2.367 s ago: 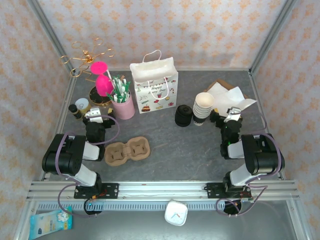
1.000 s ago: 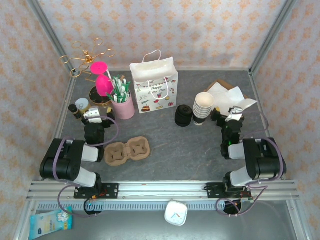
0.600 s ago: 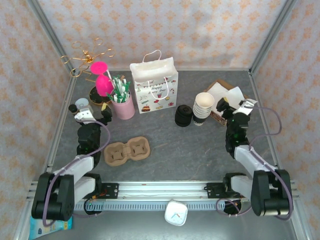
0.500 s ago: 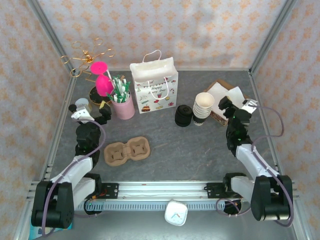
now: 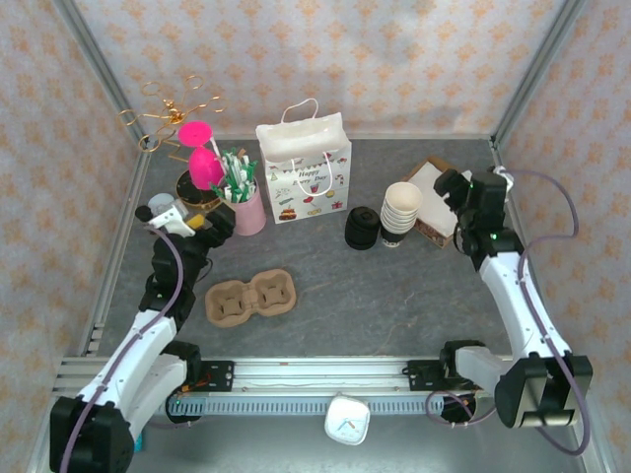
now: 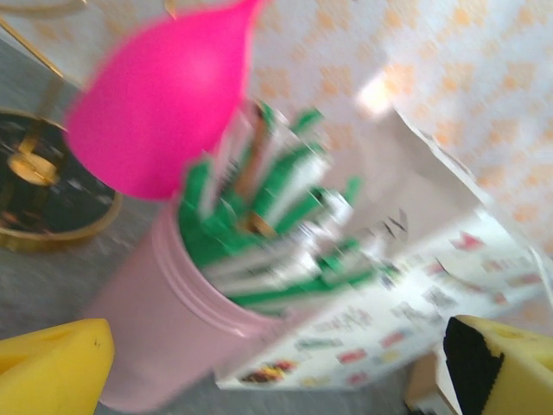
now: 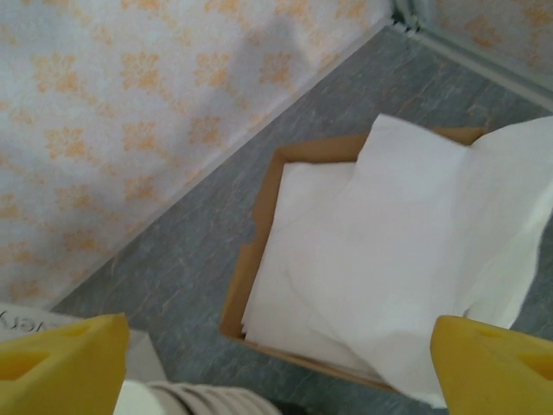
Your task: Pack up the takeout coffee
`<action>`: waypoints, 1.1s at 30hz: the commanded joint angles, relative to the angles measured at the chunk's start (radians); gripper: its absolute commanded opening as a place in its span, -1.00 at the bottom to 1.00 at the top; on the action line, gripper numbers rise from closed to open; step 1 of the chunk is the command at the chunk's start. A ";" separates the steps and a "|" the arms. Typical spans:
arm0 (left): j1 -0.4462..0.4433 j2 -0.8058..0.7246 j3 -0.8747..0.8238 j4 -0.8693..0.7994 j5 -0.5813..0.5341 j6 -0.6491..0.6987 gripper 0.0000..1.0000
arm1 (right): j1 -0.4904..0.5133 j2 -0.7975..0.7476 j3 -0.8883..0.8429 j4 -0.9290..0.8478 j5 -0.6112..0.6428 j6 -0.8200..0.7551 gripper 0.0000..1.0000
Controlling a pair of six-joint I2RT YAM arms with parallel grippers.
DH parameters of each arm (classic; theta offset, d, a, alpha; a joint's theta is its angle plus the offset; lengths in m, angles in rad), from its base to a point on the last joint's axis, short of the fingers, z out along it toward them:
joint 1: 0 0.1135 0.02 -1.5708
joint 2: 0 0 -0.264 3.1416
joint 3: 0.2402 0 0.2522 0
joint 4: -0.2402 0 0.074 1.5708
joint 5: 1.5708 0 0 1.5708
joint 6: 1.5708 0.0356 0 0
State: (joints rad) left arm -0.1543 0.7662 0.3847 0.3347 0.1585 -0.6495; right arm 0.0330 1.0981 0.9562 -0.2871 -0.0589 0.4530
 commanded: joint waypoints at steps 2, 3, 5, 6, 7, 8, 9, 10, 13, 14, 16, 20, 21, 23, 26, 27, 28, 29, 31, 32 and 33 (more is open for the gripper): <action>-0.146 -0.015 0.041 -0.118 0.022 -0.064 0.98 | 0.070 0.091 0.165 -0.328 -0.044 -0.035 0.68; -0.190 -0.011 0.045 -0.118 0.010 -0.066 0.98 | 0.083 0.118 0.197 -0.364 -0.048 -0.040 0.63; -0.263 0.004 0.052 -0.112 -0.025 -0.071 0.98 | 0.111 0.150 0.244 -0.417 -0.052 -0.052 0.55; -0.305 0.015 0.054 -0.098 -0.042 -0.074 0.98 | 0.126 0.167 0.265 -0.441 -0.045 -0.059 0.51; -0.340 0.028 0.055 -0.081 -0.054 -0.073 0.98 | 0.137 0.182 0.284 -0.464 -0.036 -0.062 0.46; -0.378 0.048 0.061 -0.069 -0.071 -0.070 0.98 | 0.146 0.199 0.303 -0.484 -0.035 -0.068 0.41; -0.413 0.072 0.072 -0.064 -0.089 -0.069 0.98 | 0.151 0.213 0.320 -0.501 -0.038 -0.073 0.37; -0.437 0.093 0.082 -0.057 -0.098 -0.068 0.98 | 0.155 0.224 0.331 -0.510 -0.033 -0.073 0.33; -0.493 0.162 0.101 -0.015 -0.109 -0.064 0.98 | 0.169 0.252 0.361 -0.531 -0.022 -0.076 0.21; -0.504 0.183 0.109 -0.002 -0.108 -0.063 0.98 | 0.175 0.261 0.369 -0.536 -0.026 -0.074 0.14; -0.523 0.219 0.131 -0.003 -0.109 -0.052 0.98 | 0.186 0.274 0.376 -0.542 -0.030 -0.076 0.07; -0.549 0.269 0.171 0.003 -0.112 -0.018 0.98 | 0.192 0.298 0.377 -0.539 -0.039 -0.083 -0.12; -0.551 0.279 0.176 0.004 -0.109 -0.014 0.98 | 0.194 0.306 0.384 -0.540 -0.044 -0.082 -0.17; -0.554 0.293 0.190 0.000 -0.107 -0.009 0.98 | 0.198 0.319 0.395 -0.545 -0.048 -0.086 -0.24; -0.560 0.307 0.199 0.004 -0.105 -0.001 0.98 | 0.199 0.322 0.396 -0.545 -0.040 -0.092 -0.36; -0.562 0.309 0.201 0.004 -0.106 -0.001 0.98 | 0.198 0.320 0.393 -0.542 -0.042 -0.093 -0.39; -0.564 0.311 0.200 0.006 -0.105 -0.001 0.98 | 0.198 0.320 0.391 -0.540 -0.044 -0.095 -0.41; -0.565 0.314 0.202 0.010 -0.102 0.000 0.98 | 0.198 0.322 0.391 -0.540 -0.051 -0.095 -0.44; -0.566 0.320 0.204 0.009 -0.103 0.000 0.98 | 0.198 0.323 0.396 -0.543 -0.058 -0.096 -0.50; -0.567 0.323 0.204 0.011 -0.099 0.000 0.98 | 0.198 0.324 0.399 -0.545 -0.057 -0.096 -0.53; -0.567 0.326 0.207 0.013 -0.092 0.001 0.98 | 0.199 0.324 0.404 -0.550 -0.046 -0.098 -0.55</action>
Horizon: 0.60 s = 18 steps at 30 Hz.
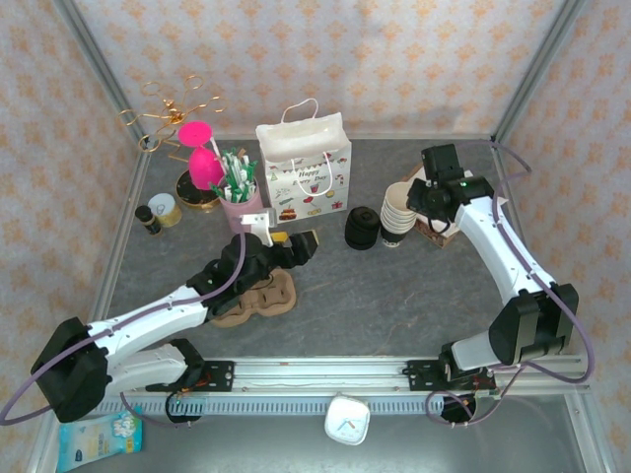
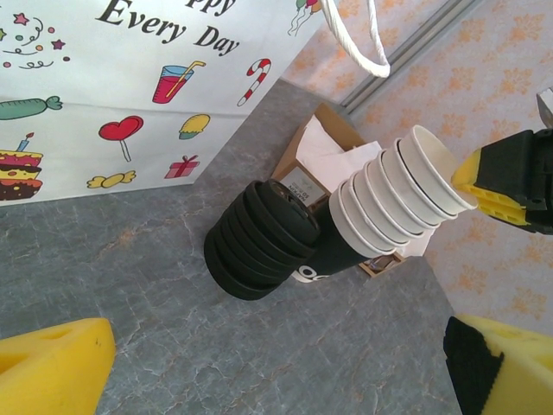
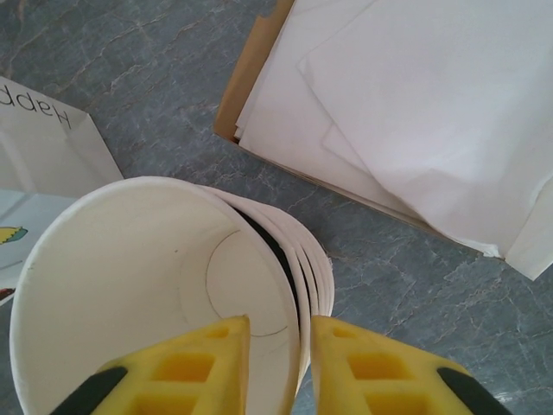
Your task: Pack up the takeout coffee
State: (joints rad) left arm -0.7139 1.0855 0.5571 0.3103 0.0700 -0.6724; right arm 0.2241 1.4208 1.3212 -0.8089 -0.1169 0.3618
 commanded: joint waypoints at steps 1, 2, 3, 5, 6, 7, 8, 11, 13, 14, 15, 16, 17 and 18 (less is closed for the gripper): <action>-0.008 0.010 0.035 0.037 0.000 0.025 0.98 | 0.007 0.001 0.041 -0.030 0.023 -0.007 -0.57; -0.009 0.013 0.039 0.036 0.001 0.025 0.98 | 0.007 0.000 0.042 -0.031 0.029 -0.009 -0.61; -0.010 0.016 0.041 0.035 0.001 0.025 0.98 | 0.007 0.001 0.045 -0.033 0.028 -0.013 -0.65; -0.011 0.020 0.042 0.032 0.004 0.024 0.98 | 0.007 0.003 0.047 -0.035 0.022 -0.012 -0.69; -0.012 0.022 0.045 0.033 0.007 0.026 0.98 | 0.007 0.004 0.050 -0.035 0.021 -0.013 -0.71; -0.011 0.022 0.046 0.033 0.007 0.027 0.98 | 0.007 0.005 0.052 -0.036 0.023 -0.016 -0.74; -0.013 0.025 0.047 0.033 0.006 0.026 0.98 | 0.008 0.006 0.053 -0.036 0.024 -0.015 -0.77; -0.013 0.027 0.055 0.029 0.008 0.029 0.98 | 0.006 0.008 0.065 -0.045 0.022 -0.020 -0.84; -0.015 0.028 0.058 0.024 0.008 0.033 0.98 | 0.008 0.006 0.078 -0.049 0.017 -0.018 -0.87; -0.015 0.028 0.060 0.021 0.007 0.034 0.98 | 0.006 0.002 0.082 -0.045 0.011 -0.014 -0.89; -0.015 0.032 0.063 0.017 0.007 0.037 0.98 | 0.007 -0.002 0.082 -0.038 0.000 -0.009 -0.91; -0.015 0.036 0.067 0.014 0.007 0.037 0.98 | 0.006 -0.006 0.084 -0.031 -0.007 -0.007 -0.92; -0.015 0.038 0.070 0.011 0.010 0.041 0.98 | 0.006 -0.008 0.088 -0.030 -0.010 -0.003 -0.94; -0.016 0.041 0.074 0.009 0.011 0.042 0.98 | 0.004 -0.008 0.095 -0.032 -0.007 0.001 -0.95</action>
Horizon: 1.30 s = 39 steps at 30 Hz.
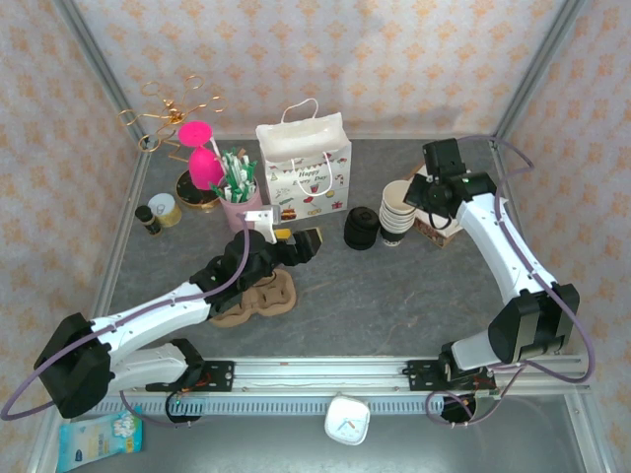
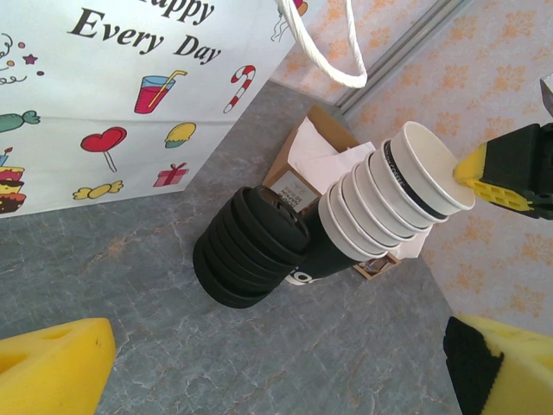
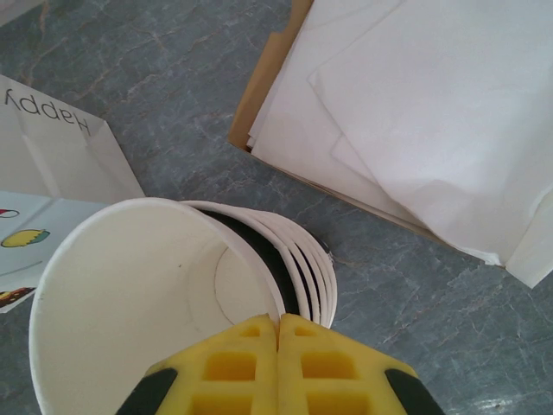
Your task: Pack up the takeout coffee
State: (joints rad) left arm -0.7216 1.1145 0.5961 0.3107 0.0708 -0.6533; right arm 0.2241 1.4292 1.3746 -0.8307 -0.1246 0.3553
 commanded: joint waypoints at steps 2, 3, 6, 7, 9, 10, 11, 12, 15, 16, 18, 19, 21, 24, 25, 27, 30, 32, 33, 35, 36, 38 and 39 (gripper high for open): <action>-0.009 0.016 0.041 0.003 0.011 0.022 0.98 | -0.002 -0.013 0.060 -0.011 0.001 0.014 -0.97; -0.008 0.017 0.043 0.002 0.010 0.024 0.98 | -0.005 -0.009 0.075 -0.014 0.002 0.017 -0.99; -0.009 0.015 0.054 -0.008 0.011 0.025 0.98 | -0.006 -0.001 0.120 -0.027 -0.008 0.019 -1.00; -0.010 0.013 0.057 -0.015 0.010 0.025 0.98 | -0.007 0.000 0.133 -0.035 -0.007 0.020 -1.00; -0.010 0.006 0.060 -0.025 0.005 0.027 0.98 | -0.006 -0.004 0.157 -0.052 -0.001 0.022 -1.00; -0.009 0.002 0.063 -0.029 0.004 0.029 0.98 | -0.008 -0.009 0.163 -0.058 0.000 0.024 -1.00; -0.010 -0.001 0.066 -0.038 0.002 0.029 0.98 | -0.008 -0.014 0.173 -0.067 0.007 0.024 -1.00; -0.010 -0.003 0.069 -0.045 0.000 0.028 0.98 | -0.008 -0.019 0.184 -0.082 0.009 0.024 -1.00; -0.010 -0.013 0.079 -0.062 -0.003 0.029 0.98 | -0.008 -0.037 0.222 -0.119 0.014 0.030 -1.00; -0.010 -0.015 0.082 -0.065 -0.002 0.030 0.98 | -0.008 -0.044 0.233 -0.129 0.012 0.031 -1.00; -0.010 -0.025 0.085 -0.076 -0.002 0.029 0.98 | -0.008 -0.058 0.256 -0.153 0.010 0.037 -1.00; -0.010 -0.031 0.085 -0.081 -0.003 0.030 0.98 | -0.007 -0.066 0.270 -0.170 0.011 0.041 -1.00; -0.010 -0.040 0.085 -0.094 -0.005 0.030 0.98 | -0.004 -0.078 0.295 -0.190 -0.002 0.044 -1.00; -0.009 -0.056 0.088 -0.128 -0.012 0.026 0.98 | 0.015 -0.085 0.333 -0.219 -0.016 0.046 -1.00; -0.010 -0.064 0.090 -0.144 -0.011 0.025 0.98 | 0.021 -0.082 0.347 -0.231 -0.027 0.045 -1.00; -0.010 -0.087 0.091 -0.181 -0.017 0.016 0.98 | 0.043 -0.079 0.367 -0.250 -0.039 0.052 -1.00; -0.009 -0.139 0.090 -0.246 -0.032 -0.006 0.98 | 0.115 -0.076 0.395 -0.266 -0.034 0.074 -1.00; -0.010 -0.183 0.088 -0.302 -0.056 -0.015 0.98 | 0.169 -0.067 0.409 -0.276 -0.015 0.099 -1.00; -0.010 -0.202 0.090 -0.328 -0.070 -0.018 0.98 | 0.193 -0.068 0.399 -0.269 -0.011 0.111 -1.00; -0.009 -0.245 0.092 -0.396 -0.098 -0.026 0.98 | 0.265 -0.069 0.347 -0.237 -0.017 0.144 -1.00; -0.009 -0.261 0.094 -0.425 -0.110 -0.029 0.98 | 0.294 -0.071 0.317 -0.221 -0.020 0.159 -1.00; -0.009 -0.296 0.098 -0.489 -0.129 -0.041 0.98 | 0.366 -0.082 0.223 -0.153 -0.036 0.196 -1.00; -0.009 -0.310 0.098 -0.511 -0.134 -0.046 0.98 | 0.392 -0.086 0.175 -0.121 -0.042 0.215 -1.00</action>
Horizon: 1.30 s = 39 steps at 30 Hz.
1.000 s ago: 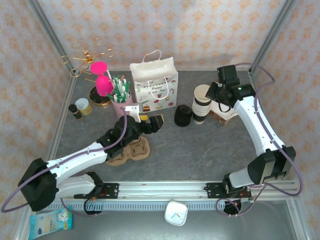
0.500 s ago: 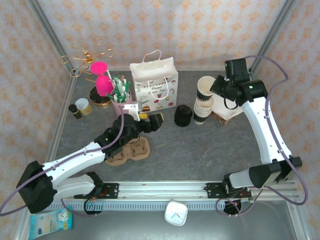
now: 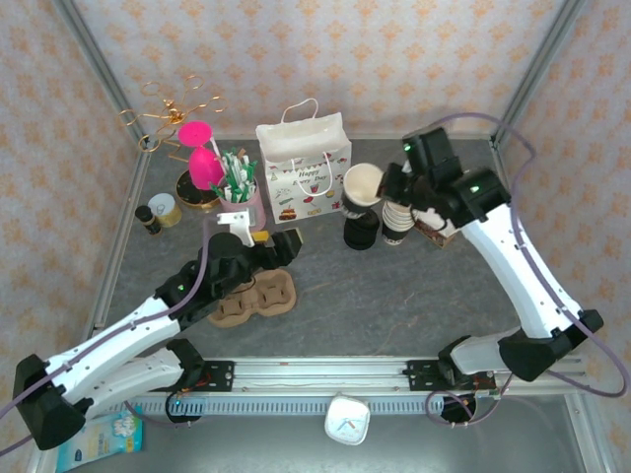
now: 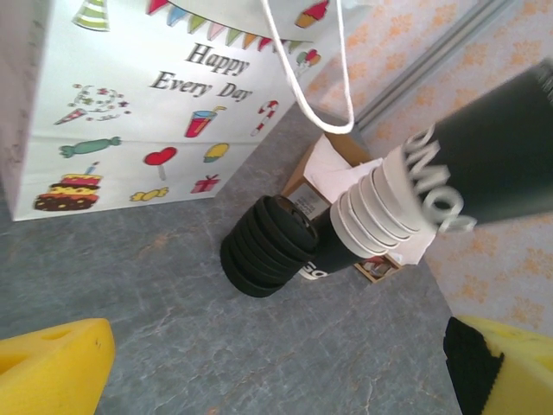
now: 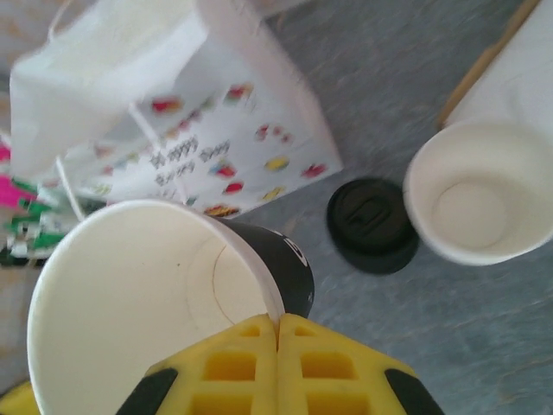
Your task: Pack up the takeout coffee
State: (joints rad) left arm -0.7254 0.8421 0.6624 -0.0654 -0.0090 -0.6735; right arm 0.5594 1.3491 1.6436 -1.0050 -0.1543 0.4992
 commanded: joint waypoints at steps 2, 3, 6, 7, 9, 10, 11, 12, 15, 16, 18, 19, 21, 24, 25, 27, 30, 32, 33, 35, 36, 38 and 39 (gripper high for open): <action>-0.005 -0.065 0.028 -0.186 -0.066 -0.038 0.98 | 0.122 -0.008 -0.203 0.118 -0.011 0.110 -1.00; -0.005 -0.076 0.023 -0.198 -0.068 -0.044 0.98 | 0.144 -0.007 -0.247 0.142 -0.011 0.127 -1.00; -0.005 -0.113 -0.003 -0.223 -0.079 -0.063 0.98 | 0.219 -0.003 -0.378 0.248 -0.018 0.173 -1.00; -0.006 -0.125 -0.013 -0.225 -0.081 -0.068 0.98 | 0.240 0.002 -0.413 0.286 -0.021 0.189 -1.00; -0.005 -0.140 -0.028 -0.218 -0.078 -0.071 0.98 | 0.265 0.018 -0.461 0.337 -0.032 0.199 -1.00; -0.005 -0.146 -0.032 -0.215 -0.077 -0.072 0.98 | 0.274 0.031 -0.473 0.344 -0.028 0.205 -1.00; -0.005 -0.147 -0.037 -0.215 -0.077 -0.072 0.98 | 0.286 0.041 -0.489 0.352 -0.018 0.205 -1.00; -0.005 -0.147 -0.037 -0.215 -0.076 -0.070 0.98 | 0.295 0.047 -0.502 0.360 -0.010 0.209 -1.00; -0.005 -0.141 -0.037 -0.218 -0.078 -0.063 0.98 | 0.300 0.063 -0.551 0.390 -0.003 0.222 -1.00; -0.005 -0.138 -0.037 -0.217 -0.078 -0.061 0.98 | 0.300 0.066 -0.559 0.395 -0.006 0.227 -1.00; -0.005 -0.132 -0.038 -0.214 -0.077 -0.057 0.98 | 0.300 0.065 -0.574 0.409 -0.012 0.236 -1.00; -0.005 -0.130 -0.039 -0.212 -0.077 -0.055 0.98 | 0.301 0.065 -0.580 0.408 -0.006 0.245 -1.00; -0.005 -0.124 -0.040 -0.203 -0.074 -0.051 0.98 | 0.302 0.069 -0.585 0.401 0.006 0.243 -1.00; -0.005 -0.114 -0.040 -0.200 -0.074 -0.047 0.98 | 0.303 0.067 -0.609 0.400 0.013 0.248 -0.98; -0.005 -0.111 -0.039 -0.198 -0.075 -0.046 0.98 | 0.303 0.071 -0.611 0.396 0.013 0.249 -0.95; -0.005 -0.107 -0.038 -0.195 -0.071 -0.043 0.98 | 0.304 0.068 -0.612 0.393 0.013 0.249 -0.83; -0.005 -0.104 -0.040 -0.194 -0.074 -0.041 0.98 | 0.304 0.063 -0.605 0.388 0.013 0.247 -0.73; -0.005 -0.104 -0.042 -0.195 -0.075 -0.041 0.98 | 0.306 0.059 -0.592 0.390 0.014 0.240 -0.66; -0.004 -0.104 -0.041 -0.195 -0.075 -0.041 0.98 | 0.306 0.056 -0.587 0.390 0.011 0.239 -0.61; -0.003 -0.104 -0.037 -0.195 -0.075 -0.041 0.98 | 0.306 0.062 -0.567 0.377 0.003 0.228 -0.50; -0.005 -0.104 -0.034 -0.197 -0.074 -0.041 0.98 | 0.306 0.063 -0.549 0.354 0.017 0.225 -0.47; -0.005 -0.104 -0.023 -0.201 -0.077 -0.041 0.98 | 0.306 0.060 -0.503 0.307 0.050 0.217 -0.39; -0.005 -0.104 -0.018 -0.201 -0.078 -0.039 0.98 | 0.306 0.050 -0.488 0.293 0.061 0.214 -0.35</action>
State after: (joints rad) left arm -0.7254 0.7376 0.6308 -0.2584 -0.0650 -0.7322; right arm 0.8581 1.4170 1.0870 -0.6590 -0.1612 0.7284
